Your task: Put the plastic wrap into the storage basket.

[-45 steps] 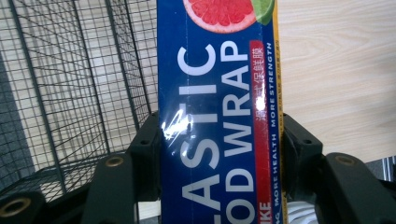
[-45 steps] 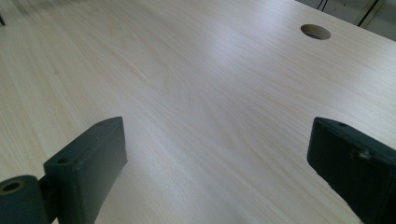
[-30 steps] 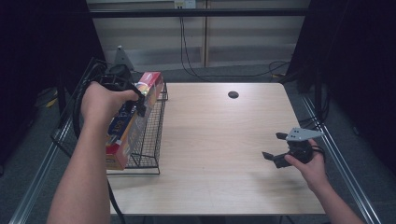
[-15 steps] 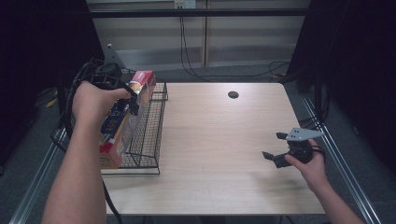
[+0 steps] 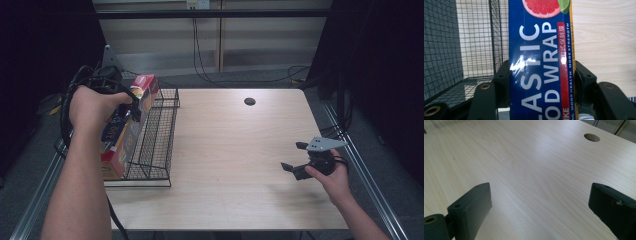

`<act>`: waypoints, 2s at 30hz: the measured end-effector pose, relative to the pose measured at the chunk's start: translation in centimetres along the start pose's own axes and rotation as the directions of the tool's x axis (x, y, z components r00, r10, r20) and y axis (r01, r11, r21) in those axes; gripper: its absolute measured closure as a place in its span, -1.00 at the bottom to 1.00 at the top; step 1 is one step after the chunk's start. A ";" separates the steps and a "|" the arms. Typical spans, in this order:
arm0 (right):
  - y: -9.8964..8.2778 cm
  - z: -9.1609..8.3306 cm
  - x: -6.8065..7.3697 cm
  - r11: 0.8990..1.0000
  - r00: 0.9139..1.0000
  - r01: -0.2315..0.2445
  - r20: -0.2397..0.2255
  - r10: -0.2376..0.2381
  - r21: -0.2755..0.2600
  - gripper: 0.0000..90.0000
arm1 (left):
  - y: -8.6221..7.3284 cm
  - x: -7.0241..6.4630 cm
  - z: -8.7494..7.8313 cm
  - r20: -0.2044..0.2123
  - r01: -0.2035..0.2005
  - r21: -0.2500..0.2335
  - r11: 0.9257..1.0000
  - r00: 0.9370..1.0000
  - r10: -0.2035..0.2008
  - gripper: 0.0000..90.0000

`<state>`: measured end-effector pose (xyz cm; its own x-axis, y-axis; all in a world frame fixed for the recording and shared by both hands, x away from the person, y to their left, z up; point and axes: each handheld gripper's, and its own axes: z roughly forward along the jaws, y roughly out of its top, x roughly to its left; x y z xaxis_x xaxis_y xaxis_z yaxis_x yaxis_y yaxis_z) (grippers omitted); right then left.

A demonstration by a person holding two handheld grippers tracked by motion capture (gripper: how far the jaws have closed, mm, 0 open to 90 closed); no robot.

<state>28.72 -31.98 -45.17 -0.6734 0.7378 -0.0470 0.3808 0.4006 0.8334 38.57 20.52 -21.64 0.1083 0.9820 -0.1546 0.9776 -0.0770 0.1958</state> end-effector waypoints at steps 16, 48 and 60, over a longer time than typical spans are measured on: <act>0.0 0.1 0.1 1.000 1.000 -0.003 0.002 0.003 -0.003 -0.90 | -0.3 1.6 -0.8 -0.008 0.046 -0.006 0.999 0.999 -0.046 -0.02; 0.1 0.2 0.3 1.000 1.000 0.005 0.000 -0.005 0.003 -0.91 | 0.1 4.9 -0.4 -0.050 0.128 -0.035 0.991 0.990 -0.130 -0.02; 0.0 0.4 0.3 1.000 1.000 0.006 -0.011 -0.006 0.007 -0.90 | 1.0 5.3 0.6 -0.049 0.137 -0.045 0.990 0.989 -0.139 -0.02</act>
<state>28.77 -31.57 -45.42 -0.6826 0.7293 -0.0461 0.3808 0.4088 0.8294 40.20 25.53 -22.89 -0.0372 0.9904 -0.1329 0.9742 0.0656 0.2161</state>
